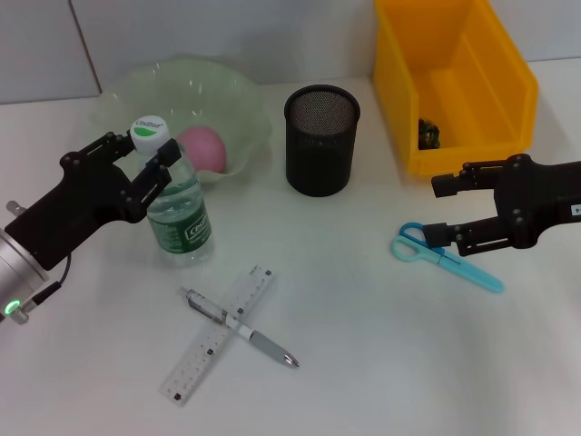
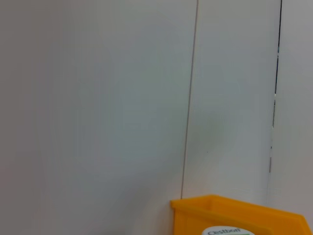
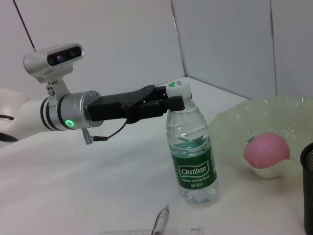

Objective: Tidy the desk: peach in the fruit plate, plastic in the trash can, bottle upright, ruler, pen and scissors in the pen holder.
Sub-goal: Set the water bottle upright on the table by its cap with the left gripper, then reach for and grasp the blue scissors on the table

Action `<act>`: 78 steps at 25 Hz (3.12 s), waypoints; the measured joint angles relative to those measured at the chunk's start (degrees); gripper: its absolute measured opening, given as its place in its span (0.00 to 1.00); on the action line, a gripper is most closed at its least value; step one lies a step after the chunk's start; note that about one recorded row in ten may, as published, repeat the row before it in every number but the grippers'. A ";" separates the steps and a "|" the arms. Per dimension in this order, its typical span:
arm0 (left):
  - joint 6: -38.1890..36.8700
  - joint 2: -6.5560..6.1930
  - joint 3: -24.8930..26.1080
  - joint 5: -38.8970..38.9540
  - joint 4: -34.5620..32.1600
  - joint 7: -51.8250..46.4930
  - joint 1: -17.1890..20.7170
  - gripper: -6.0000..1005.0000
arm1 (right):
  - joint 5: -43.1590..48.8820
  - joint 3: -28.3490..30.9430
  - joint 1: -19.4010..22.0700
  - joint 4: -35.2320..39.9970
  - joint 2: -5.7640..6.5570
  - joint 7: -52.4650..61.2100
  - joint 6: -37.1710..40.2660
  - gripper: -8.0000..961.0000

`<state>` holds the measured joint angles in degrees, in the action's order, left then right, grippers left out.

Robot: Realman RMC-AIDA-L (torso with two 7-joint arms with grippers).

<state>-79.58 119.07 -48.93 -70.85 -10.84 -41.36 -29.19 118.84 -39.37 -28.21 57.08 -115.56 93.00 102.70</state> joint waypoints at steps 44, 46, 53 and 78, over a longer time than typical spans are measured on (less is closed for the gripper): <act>-18.35 -1.06 -4.92 -17.31 -33.63 -43.70 11.33 0.80 | 0.25 -0.06 -0.35 -0.30 0.00 0.53 0.14 0.85; -19.27 -1.08 -4.92 -21.04 -36.26 -46.98 10.49 0.80 | 0.26 -0.09 -0.37 -0.29 -0.01 0.50 0.25 0.85; -19.45 -0.70 -5.62 -33.93 -37.85 -49.56 6.19 0.80 | 0.76 -0.17 -0.18 0.02 -0.11 0.33 0.42 0.85; -11.74 -0.11 -6.39 -29.85 -29.17 -23.86 7.96 0.80 | 0.87 0.10 -0.35 0.05 0.00 0.51 0.08 0.85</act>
<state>-91.32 118.96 -55.32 -100.70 -40.01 -65.22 -21.23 119.71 -39.28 -28.56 57.13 -115.55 93.50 102.78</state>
